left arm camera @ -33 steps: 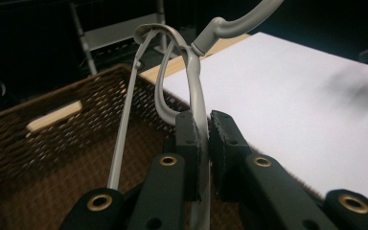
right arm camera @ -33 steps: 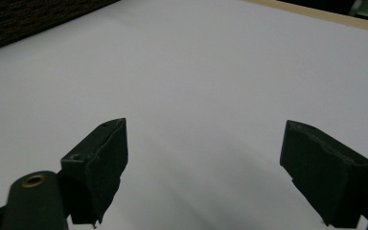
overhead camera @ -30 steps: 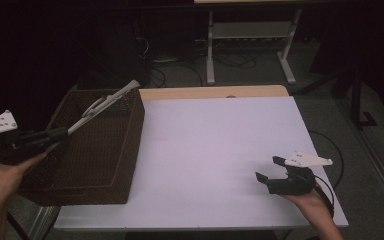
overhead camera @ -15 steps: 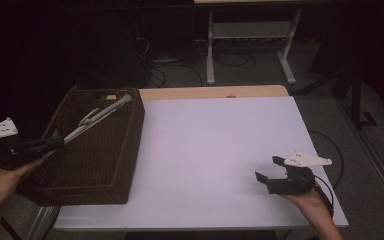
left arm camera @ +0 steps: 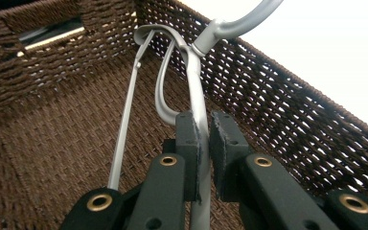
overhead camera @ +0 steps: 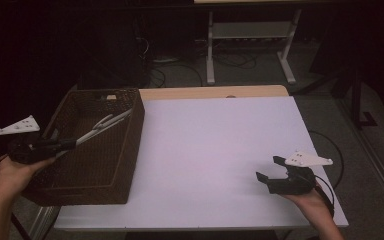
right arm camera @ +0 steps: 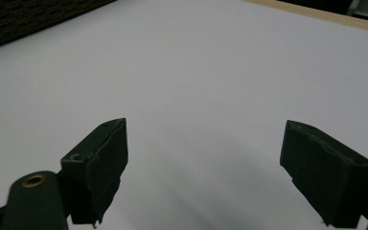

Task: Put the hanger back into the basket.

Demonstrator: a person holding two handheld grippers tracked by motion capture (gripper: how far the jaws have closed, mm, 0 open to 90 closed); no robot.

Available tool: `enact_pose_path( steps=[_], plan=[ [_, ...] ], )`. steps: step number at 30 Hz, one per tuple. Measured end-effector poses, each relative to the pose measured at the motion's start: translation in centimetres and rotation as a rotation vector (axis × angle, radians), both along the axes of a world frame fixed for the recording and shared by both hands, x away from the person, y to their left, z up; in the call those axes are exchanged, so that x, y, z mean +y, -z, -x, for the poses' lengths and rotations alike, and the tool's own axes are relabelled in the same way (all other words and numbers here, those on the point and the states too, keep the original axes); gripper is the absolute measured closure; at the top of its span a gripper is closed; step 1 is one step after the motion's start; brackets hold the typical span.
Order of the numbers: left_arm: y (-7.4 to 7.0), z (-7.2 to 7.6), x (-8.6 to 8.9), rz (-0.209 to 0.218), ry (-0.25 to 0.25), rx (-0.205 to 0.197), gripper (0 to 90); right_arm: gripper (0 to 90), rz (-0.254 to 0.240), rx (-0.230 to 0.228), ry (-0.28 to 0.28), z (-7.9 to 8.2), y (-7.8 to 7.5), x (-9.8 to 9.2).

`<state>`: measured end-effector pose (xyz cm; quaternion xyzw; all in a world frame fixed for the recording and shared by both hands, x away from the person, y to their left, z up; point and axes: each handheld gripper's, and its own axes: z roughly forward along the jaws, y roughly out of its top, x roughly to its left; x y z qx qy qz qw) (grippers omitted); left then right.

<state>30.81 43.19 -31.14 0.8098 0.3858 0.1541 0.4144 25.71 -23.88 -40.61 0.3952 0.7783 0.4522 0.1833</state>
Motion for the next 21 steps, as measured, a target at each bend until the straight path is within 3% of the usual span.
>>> enact_pose_path(
  steps=[3,6,11,15,21],
  plan=[
    [0.3,-0.2,0.1,0.009,-0.008,0.02,82.5,16.0,-0.001,0.001,0.002,0.0,0.0,-0.1],
    [0.3,-0.2,0.2,0.008,-0.013,0.009,80.8,16.1,-0.001,-0.001,0.002,0.0,0.0,-0.1],
    [-0.2,0.0,0.5,0.052,-0.022,-0.024,72.7,16.0,-0.003,-0.002,0.002,0.0,-0.1,-0.1],
    [-0.4,0.1,0.4,0.062,-0.025,-0.028,61.8,16.0,-0.004,-0.001,0.003,0.0,-0.1,0.0],
    [-0.9,0.2,-0.4,0.122,-0.033,-0.057,41.2,15.4,-0.011,-0.011,0.001,-0.1,-0.4,0.0]
  ],
)
